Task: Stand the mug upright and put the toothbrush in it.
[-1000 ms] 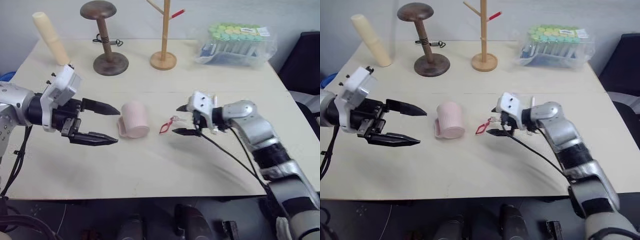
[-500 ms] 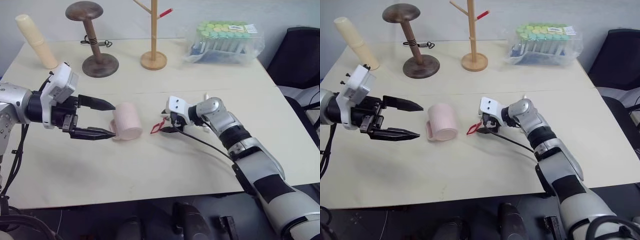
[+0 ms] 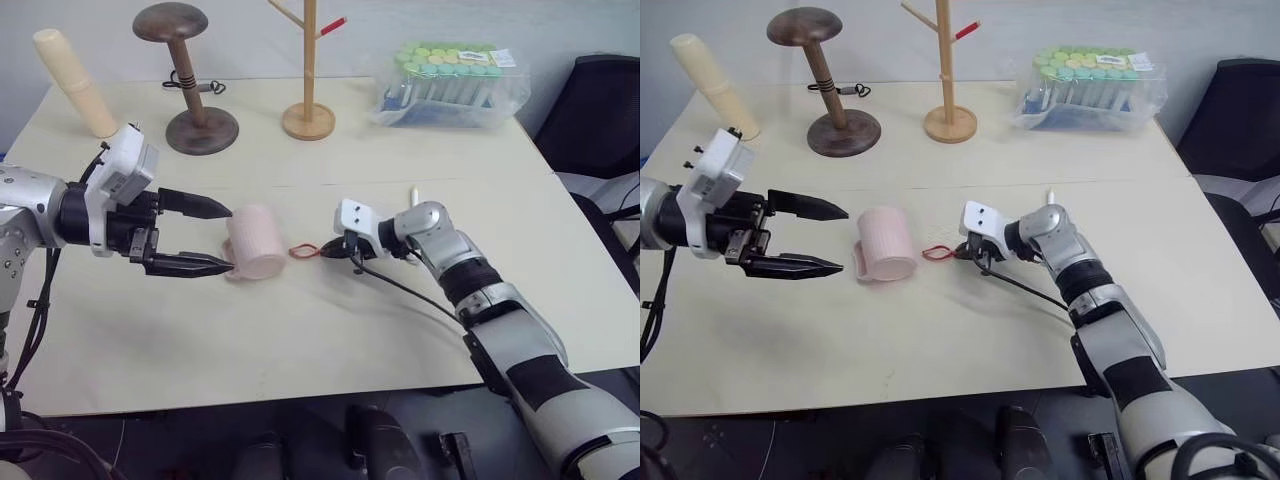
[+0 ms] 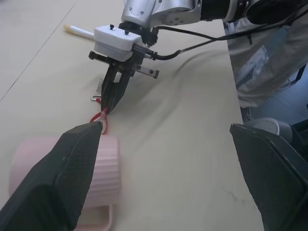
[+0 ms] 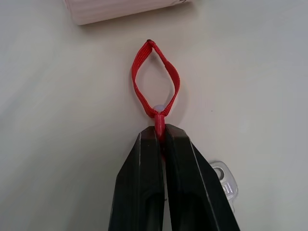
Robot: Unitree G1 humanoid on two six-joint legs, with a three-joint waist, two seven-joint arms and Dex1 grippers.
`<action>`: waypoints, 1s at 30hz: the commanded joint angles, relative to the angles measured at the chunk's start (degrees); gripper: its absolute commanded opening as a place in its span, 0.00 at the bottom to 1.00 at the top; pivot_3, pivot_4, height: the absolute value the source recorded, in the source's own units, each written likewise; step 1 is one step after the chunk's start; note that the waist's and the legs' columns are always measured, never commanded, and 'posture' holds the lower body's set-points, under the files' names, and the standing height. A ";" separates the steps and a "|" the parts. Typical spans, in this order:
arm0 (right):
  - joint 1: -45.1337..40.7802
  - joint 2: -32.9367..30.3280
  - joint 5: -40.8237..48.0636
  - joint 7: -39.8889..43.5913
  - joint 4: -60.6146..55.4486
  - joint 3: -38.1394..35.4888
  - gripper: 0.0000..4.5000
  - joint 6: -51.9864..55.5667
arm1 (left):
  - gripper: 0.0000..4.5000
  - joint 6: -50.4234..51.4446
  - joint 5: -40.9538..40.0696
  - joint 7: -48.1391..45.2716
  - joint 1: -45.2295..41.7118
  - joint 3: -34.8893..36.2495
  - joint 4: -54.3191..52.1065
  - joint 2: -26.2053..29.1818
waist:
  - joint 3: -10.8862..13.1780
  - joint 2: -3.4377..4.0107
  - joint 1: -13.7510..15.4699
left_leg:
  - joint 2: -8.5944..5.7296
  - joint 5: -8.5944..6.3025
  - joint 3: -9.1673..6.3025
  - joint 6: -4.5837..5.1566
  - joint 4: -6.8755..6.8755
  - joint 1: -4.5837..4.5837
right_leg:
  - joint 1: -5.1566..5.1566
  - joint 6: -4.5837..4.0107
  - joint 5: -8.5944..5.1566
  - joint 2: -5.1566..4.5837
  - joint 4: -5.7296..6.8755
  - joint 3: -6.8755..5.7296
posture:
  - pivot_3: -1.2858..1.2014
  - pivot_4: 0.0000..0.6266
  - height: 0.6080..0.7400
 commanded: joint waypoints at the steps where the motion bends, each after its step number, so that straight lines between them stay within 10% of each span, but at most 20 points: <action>1: 4.69 -3.71 2.21 -0.55 -11.58 -3.50 0.00 7.83 | 1.00 1.28 -2.09 0.50 -2.75 0.53 -1.44 -1.60 | 0.00 0.00 0.33 | 0.00 0.00 -0.01 0.00 0.00 -0.01 | 0.00 0.00 0.00 -0.01 0.00 0.00 | 0.52 0.24 1.00; 10: 21.68 -15.60 18.90 -17.16 -65.74 -34.78 0.00 55.28 | 1.00 2.23 -3.41 5.73 -9.05 -4.59 -1.88 -16.52 | 0.07 0.11 3.94 | -0.07 0.00 -0.89 0.01 0.49 -0.50 | -0.05 0.03 0.02 -0.11 -0.01 -0.21 | 0.52 0.24 1.00; 23: 47.44 -19.80 17.30 -31.86 -66.81 -51.65 0.00 60.70 | 1.00 -5.08 3.79 3.83 -14.73 -12.30 4.18 -26.59 | 0.02 0.05 4.67 | -0.09 0.01 0.09 0.03 0.22 -0.17 | 0.00 0.07 0.04 0.06 -0.03 0.18 | 0.52 0.24 1.00; 30: 50.61 -20.60 20.12 -33.12 -66.93 -53.54 0.48 58.82 | 1.00 -5.10 4.33 3.25 -14.77 -11.92 4.84 -26.30 | 0.02 0.07 4.49 | -0.06 0.02 0.12 0.02 0.21 -0.14 | -0.02 0.07 0.04 0.10 -0.04 0.23 | 0.52 0.24 1.00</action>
